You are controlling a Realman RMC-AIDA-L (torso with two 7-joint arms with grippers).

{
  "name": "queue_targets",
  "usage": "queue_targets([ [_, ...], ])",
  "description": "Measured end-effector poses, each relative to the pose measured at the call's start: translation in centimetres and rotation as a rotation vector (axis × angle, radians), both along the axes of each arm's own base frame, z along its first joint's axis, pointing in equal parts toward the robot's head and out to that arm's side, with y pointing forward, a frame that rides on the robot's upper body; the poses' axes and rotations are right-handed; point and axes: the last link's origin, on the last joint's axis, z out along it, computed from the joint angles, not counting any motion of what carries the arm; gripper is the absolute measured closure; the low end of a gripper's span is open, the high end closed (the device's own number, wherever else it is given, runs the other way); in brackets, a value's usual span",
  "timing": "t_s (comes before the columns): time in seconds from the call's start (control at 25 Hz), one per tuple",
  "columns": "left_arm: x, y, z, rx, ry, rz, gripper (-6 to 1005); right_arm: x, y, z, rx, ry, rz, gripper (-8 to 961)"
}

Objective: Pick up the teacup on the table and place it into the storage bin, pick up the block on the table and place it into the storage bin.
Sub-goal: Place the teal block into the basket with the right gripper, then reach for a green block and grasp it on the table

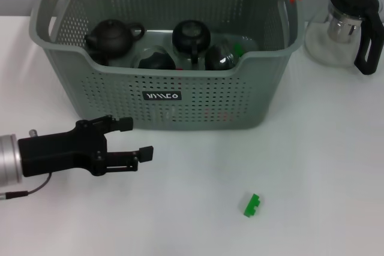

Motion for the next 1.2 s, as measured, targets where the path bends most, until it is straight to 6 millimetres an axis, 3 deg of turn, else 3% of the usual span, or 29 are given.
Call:
queue_targets([
  [0.08, -0.1, -0.2, 0.1, -0.006, -0.001, 0.0, 70, -2.2, 1.7, -1.9, 0.014, -0.127, -0.037, 518],
  [0.24, -0.1, -1.1, 0.6, -0.03, -0.021, -0.016, 70, -4.6, 3.7, -5.8, 0.004, -0.324, -0.089, 518],
  [0.52, -0.5, -2.0, 1.3, -0.019, -0.06, -0.004, 70, -3.7, 4.9, -11.2, -0.073, -0.474, -0.157, 517],
  [0.68, -0.6, -2.1, 1.4, -0.01, -0.065, 0.0, 70, -2.8, 4.8, -12.8, -0.104, -0.526, -0.181, 515],
  [0.92, -0.6, -2.1, 1.4, -0.006, -0.069, 0.0, 71, -3.8, 5.1, -11.5, -0.063, -0.404, -0.18, 509],
  [1.2, -0.6, -2.1, 1.7, 0.012, -0.088, 0.004, 71, -4.0, 2.5, -6.0, -0.043, -0.027, -0.049, 235],
])
